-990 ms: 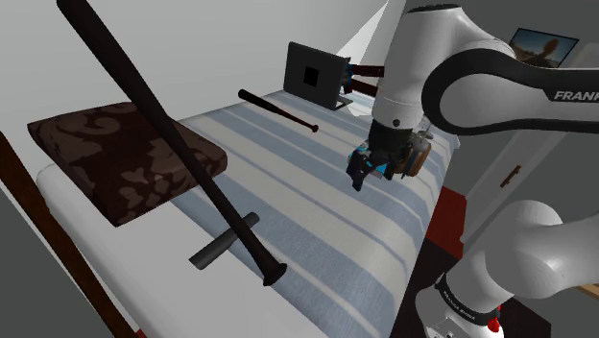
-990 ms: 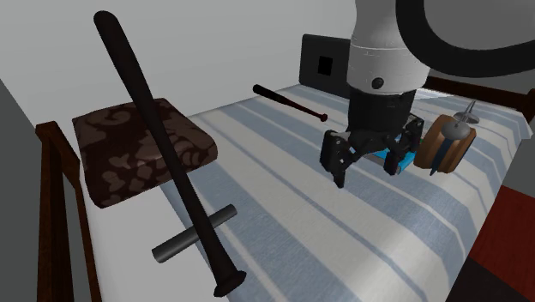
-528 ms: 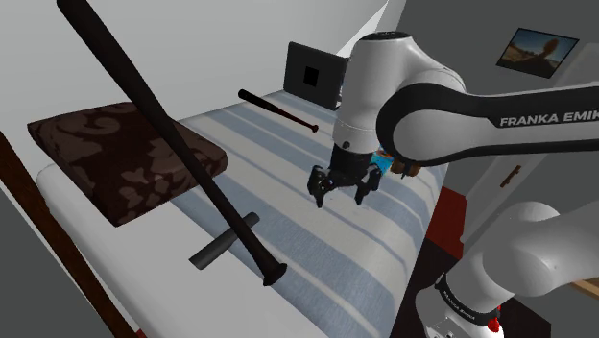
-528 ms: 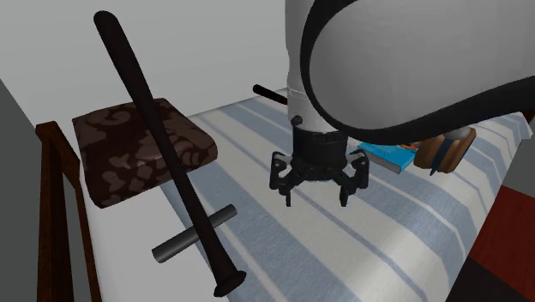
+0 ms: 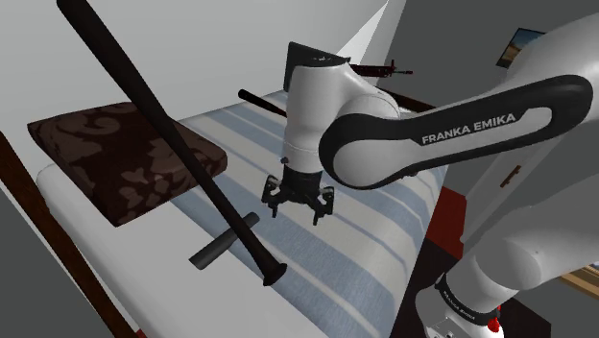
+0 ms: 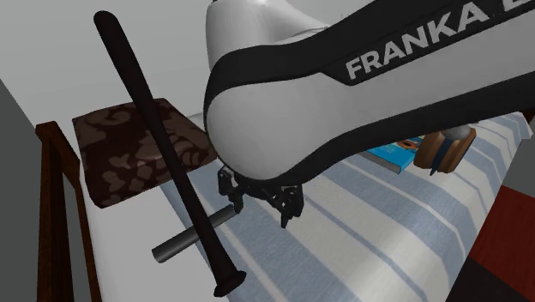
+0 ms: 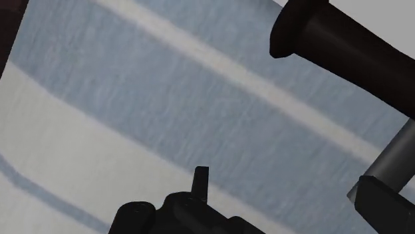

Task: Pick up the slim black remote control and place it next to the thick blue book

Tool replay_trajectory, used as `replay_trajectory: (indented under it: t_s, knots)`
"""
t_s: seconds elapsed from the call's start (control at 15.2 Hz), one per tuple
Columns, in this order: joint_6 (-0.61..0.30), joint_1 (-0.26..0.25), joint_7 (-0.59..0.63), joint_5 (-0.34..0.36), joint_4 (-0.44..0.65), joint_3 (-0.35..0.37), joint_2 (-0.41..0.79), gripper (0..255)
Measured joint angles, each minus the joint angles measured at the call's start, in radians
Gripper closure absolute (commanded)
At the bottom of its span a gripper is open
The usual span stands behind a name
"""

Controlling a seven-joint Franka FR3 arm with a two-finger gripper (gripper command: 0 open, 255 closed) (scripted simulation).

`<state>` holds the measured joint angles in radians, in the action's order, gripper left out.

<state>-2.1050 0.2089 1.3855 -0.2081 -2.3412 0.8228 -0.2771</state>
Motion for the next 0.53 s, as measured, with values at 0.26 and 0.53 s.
replay_trajectory:
  t_s: [0.26, 0.53]
  knots:
    - [-0.079, 0.08, 0.298, 0.171, 0.11, 0.112, 0.224, 0]
    - [0.115, 0.057, 0.621, 0.417, 0.254, 0.114, 0.386, 0]
